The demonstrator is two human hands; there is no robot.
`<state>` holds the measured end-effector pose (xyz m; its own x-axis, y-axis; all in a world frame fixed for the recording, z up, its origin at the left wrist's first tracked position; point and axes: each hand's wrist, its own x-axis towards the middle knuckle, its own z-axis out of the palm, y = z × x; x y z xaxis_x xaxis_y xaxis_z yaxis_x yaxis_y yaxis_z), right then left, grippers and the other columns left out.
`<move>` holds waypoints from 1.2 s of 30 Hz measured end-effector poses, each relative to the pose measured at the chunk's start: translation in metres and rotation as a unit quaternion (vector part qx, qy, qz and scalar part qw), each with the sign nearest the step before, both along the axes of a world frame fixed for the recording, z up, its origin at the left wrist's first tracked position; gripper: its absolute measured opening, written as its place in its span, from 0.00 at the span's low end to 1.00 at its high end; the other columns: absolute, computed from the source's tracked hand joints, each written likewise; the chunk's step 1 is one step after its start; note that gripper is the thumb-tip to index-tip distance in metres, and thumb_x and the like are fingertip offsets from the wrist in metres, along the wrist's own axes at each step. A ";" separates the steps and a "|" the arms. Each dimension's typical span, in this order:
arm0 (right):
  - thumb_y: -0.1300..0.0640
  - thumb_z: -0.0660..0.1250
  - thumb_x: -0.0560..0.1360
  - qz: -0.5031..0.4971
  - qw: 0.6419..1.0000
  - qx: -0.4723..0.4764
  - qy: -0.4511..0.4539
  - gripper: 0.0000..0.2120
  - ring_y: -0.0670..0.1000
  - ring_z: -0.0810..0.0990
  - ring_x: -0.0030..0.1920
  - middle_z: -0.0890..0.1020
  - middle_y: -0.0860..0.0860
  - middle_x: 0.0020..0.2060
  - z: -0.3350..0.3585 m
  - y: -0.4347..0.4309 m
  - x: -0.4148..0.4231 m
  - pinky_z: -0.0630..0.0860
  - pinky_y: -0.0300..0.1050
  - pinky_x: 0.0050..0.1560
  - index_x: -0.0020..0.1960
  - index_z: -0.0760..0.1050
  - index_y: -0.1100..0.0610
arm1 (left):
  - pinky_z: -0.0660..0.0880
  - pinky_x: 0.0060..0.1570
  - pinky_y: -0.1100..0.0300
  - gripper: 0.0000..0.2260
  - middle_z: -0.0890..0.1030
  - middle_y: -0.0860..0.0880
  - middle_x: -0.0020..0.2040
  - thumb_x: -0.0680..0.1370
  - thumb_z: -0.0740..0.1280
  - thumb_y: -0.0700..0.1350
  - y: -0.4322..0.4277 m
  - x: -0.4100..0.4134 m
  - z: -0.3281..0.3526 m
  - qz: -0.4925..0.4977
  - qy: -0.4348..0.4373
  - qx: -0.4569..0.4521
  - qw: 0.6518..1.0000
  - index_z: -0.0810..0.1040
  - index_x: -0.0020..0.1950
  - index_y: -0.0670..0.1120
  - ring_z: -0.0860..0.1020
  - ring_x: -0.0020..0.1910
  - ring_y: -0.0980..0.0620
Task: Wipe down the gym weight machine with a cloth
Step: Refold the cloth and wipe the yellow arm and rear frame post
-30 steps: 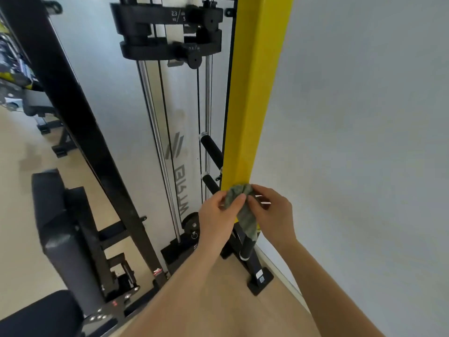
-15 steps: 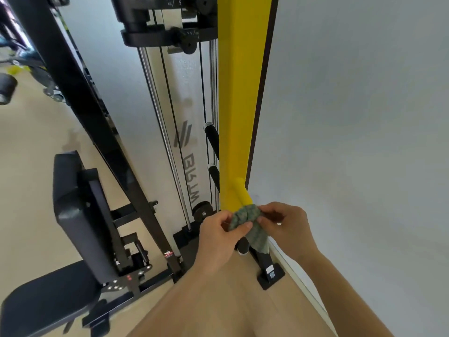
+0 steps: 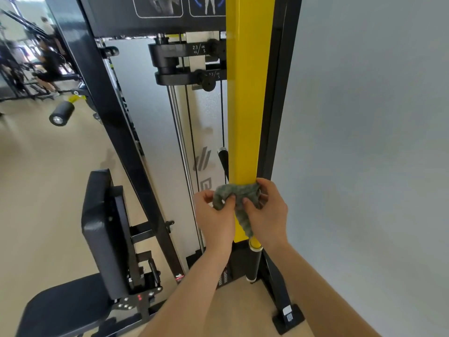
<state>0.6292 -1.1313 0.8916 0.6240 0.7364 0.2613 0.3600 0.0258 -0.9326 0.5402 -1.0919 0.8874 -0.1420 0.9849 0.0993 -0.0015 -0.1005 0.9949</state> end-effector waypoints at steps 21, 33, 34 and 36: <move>0.66 0.73 0.75 -0.036 0.978 0.201 -0.032 0.14 0.48 0.84 0.51 0.84 0.47 0.49 0.101 0.025 0.018 0.82 0.47 0.55 0.57 0.78 0.53 | 0.76 0.57 0.66 0.11 0.77 0.53 0.56 0.83 0.64 0.45 0.053 -0.009 0.098 -0.165 0.064 0.165 0.970 0.78 0.65 0.51 0.77 0.57 0.60; 0.62 0.76 0.73 -0.013 0.964 0.253 -0.080 0.13 0.48 0.85 0.47 0.85 0.51 0.46 0.192 0.037 0.029 0.83 0.43 0.51 0.54 0.77 0.56 | 0.82 0.47 0.45 0.06 0.81 0.52 0.44 0.77 0.73 0.41 0.080 -0.003 0.200 -0.126 -0.031 0.286 0.949 0.78 0.48 0.51 0.81 0.45 0.51; 0.62 0.76 0.73 -0.011 0.964 0.256 -0.079 0.13 0.48 0.85 0.47 0.85 0.51 0.46 0.198 0.037 0.030 0.83 0.44 0.51 0.54 0.77 0.56 | 0.82 0.47 0.44 0.06 0.81 0.51 0.44 0.77 0.73 0.41 0.082 -0.002 0.207 -0.127 -0.036 0.295 0.946 0.79 0.49 0.50 0.81 0.45 0.51; 0.62 0.76 0.73 -0.013 0.961 0.262 -0.081 0.12 0.48 0.85 0.47 0.85 0.52 0.45 0.212 0.038 0.032 0.83 0.45 0.51 0.54 0.78 0.57 | 0.82 0.47 0.44 0.05 0.81 0.51 0.44 0.77 0.73 0.41 0.084 -0.001 0.220 -0.130 -0.044 0.311 0.940 0.80 0.49 0.48 0.81 0.45 0.51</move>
<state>0.6608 -1.0936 1.1033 0.5593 0.4617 0.6885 0.5069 0.4667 -0.7247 0.5392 -1.0080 1.1075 0.0617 0.7426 0.6669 -0.1856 -0.6480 0.7387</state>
